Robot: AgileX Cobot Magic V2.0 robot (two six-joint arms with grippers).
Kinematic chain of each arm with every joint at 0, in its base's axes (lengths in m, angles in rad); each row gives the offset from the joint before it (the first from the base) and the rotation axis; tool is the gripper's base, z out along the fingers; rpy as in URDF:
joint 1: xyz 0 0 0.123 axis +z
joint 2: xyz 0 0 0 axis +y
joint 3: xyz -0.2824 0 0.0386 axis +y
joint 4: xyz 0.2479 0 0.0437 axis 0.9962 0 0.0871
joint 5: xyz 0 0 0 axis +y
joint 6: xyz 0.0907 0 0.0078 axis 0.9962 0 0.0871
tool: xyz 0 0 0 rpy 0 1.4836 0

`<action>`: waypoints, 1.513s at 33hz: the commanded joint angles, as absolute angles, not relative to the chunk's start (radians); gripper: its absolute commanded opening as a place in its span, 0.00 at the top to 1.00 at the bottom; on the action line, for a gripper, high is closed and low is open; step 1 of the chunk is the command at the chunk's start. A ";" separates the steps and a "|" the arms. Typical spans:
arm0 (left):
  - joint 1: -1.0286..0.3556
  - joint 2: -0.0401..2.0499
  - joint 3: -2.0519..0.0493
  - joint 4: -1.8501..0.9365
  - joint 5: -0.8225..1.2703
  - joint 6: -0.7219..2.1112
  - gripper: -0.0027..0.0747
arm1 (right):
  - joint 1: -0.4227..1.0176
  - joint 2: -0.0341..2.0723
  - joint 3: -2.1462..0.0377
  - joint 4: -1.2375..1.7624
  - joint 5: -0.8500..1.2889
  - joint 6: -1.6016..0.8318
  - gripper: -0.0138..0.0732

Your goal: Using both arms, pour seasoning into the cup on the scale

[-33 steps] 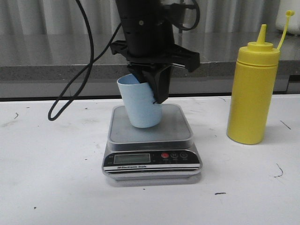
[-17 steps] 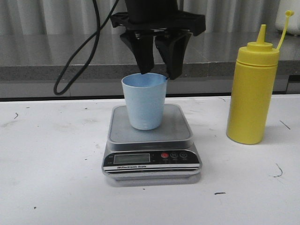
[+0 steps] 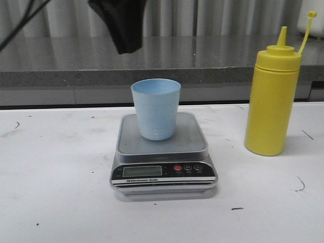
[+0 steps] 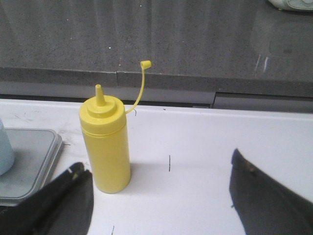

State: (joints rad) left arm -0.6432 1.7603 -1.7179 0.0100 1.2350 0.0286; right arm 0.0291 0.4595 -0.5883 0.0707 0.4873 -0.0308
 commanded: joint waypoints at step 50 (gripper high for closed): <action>-0.108 0.089 -0.430 -0.030 0.517 -0.043 0.99 | 0.025 0.485 -0.624 0.068 0.372 -0.033 0.17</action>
